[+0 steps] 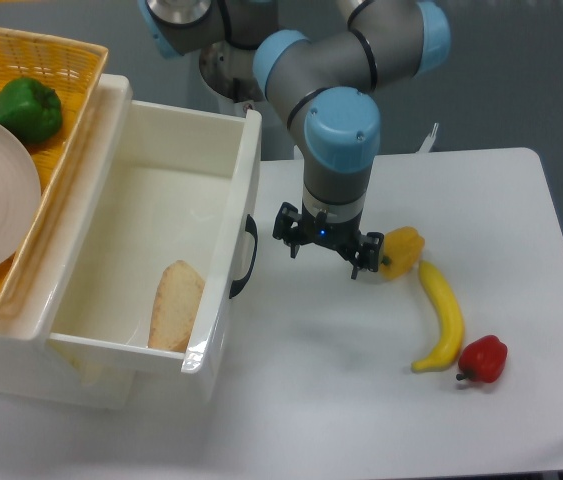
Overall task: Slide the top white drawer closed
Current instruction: 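Lower the gripper toward the table beside the open white drawer's front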
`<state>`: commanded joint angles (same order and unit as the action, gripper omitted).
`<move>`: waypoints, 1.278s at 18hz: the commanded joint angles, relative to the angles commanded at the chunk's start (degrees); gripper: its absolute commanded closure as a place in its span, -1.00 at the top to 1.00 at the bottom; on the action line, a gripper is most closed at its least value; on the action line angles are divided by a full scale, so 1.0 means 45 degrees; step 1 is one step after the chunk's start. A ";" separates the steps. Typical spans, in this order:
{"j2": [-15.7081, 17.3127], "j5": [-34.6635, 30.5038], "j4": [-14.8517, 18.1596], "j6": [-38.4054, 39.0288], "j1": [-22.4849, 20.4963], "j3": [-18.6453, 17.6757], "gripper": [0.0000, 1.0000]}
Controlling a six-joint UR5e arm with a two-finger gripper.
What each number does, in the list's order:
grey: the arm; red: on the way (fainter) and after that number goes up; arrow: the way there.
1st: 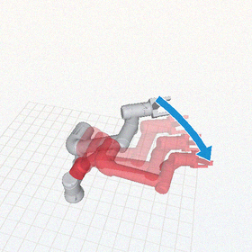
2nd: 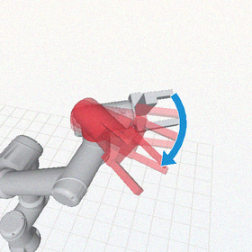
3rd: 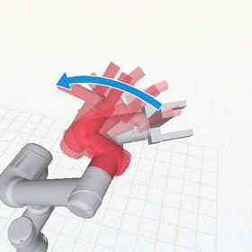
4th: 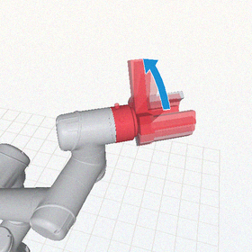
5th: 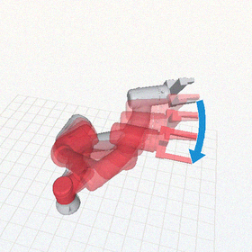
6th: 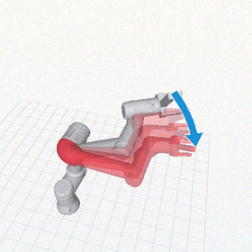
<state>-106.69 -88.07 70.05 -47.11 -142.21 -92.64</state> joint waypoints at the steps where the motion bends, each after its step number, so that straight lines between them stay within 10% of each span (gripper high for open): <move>1: -0.0079 -0.0039 0.0000 0.0039 -0.0019 -0.0019 1.00; 23: -0.1505 0.1972 0.0293 0.1191 -0.0371 -0.0039 1.00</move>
<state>-113.47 -79.19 71.37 -41.75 -143.88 -92.81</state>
